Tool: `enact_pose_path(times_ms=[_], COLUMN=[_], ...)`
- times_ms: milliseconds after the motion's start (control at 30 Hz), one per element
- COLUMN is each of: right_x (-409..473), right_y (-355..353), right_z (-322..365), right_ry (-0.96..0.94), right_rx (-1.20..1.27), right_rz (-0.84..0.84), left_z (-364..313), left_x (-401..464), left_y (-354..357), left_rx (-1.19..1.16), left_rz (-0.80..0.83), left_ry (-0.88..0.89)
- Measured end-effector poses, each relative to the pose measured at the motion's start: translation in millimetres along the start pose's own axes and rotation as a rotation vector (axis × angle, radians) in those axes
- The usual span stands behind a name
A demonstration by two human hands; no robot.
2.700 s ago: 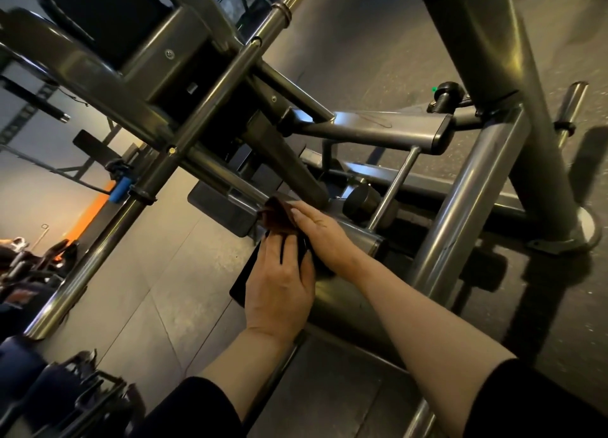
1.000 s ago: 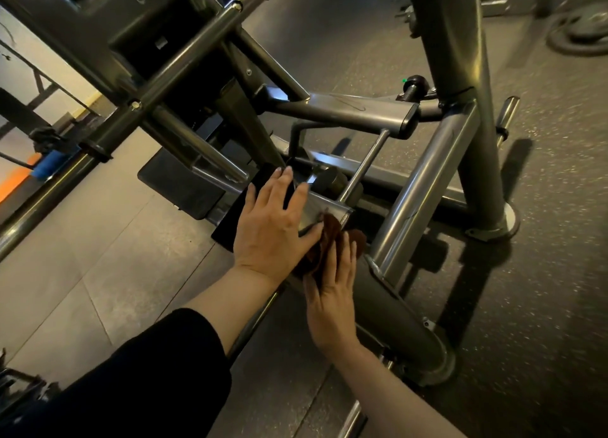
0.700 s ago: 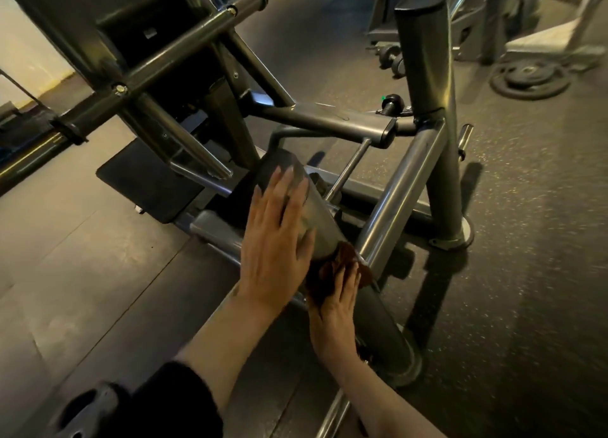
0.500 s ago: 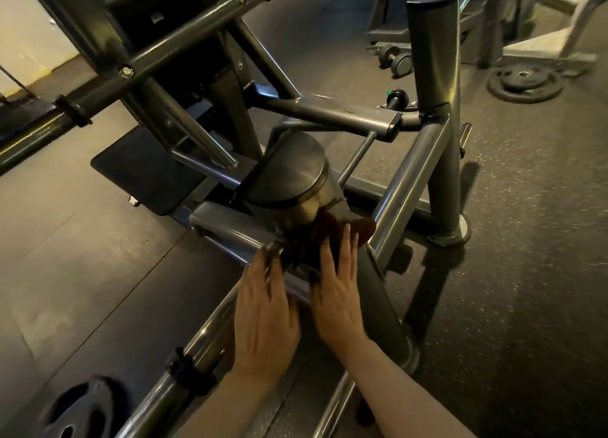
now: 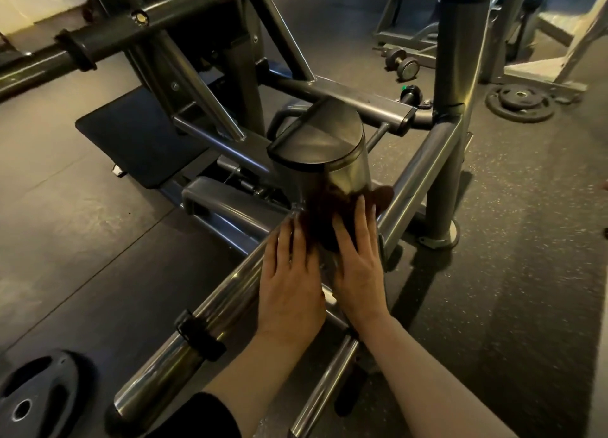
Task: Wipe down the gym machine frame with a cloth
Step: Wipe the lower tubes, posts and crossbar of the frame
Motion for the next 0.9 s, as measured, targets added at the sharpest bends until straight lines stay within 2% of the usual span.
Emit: enact_pose_path(times_ms=[100, 167, 267, 333, 400, 467, 600, 667, 733, 800, 900], right_x=[-45.1, -62.1, -51.4, -35.4, -36.7, -59.6, -107.3, -102.3, -85.7, -71.2, -72.1], right_y=[21.7, 30.1, 30.8, 29.6, 40.5, 58.2, 83.2, 83.2, 75.0, 65.5, 63.0], right_z=[-37.7, -51.9, -41.9, -30.5, -35.5, -53.9, -85.2, -85.8, -82.7, -81.2, -89.5], right_ry=[0.073, 0.118, 0.093, 0.061, 0.081, 0.159, 0.48, 0.561, 0.553, 0.472, 0.383], right_rx=[-0.073, -0.081, -0.092, -0.081, -0.088, -0.091, 0.156, 0.302, 0.392, 0.404, 0.381], right_rz=[0.15, 0.196, 0.143, 0.064, 0.072, 0.154, 0.27, 0.177, 0.069, 0.067, 0.11], left_z=[-4.5, -11.8, -12.6, -15.1, -19.6, -24.6, -35.8, -42.7, -46.6, -47.5, -48.5], left_x=[-15.6, -36.6, -57.9, -57.9, -49.6, -42.0, -45.0, -46.1, -42.8, -36.5, -31.1], left_y=[13.1, 36.1, 75.7, 95.7, 114.0, 126.7, 139.3, 139.3, 134.9, 133.9, 137.4], left_rx=[-0.242, -0.469, -0.789, -0.924, -1.032, -1.16, -1.178, -1.213, -1.343, -1.446, -1.375], left_rz=[-0.111, -0.062, 0.171, 0.258, 0.269, 0.287, 0.332, 0.336, 0.29, 0.228, 0.175], left_ry=[0.049, 0.063, -0.224, -0.372, -0.403, -0.393, -0.333, -0.314, -0.351, -0.375, -0.297])
Point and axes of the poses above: each hand's wrist, its own x-axis towards the middle knuckle, its own y-axis out of the palm, z = x × y, the point moved 5 cm from there along x, towards the middle knuckle, and after that the axes turned 4 degrees about z, right-handed, at the moved point
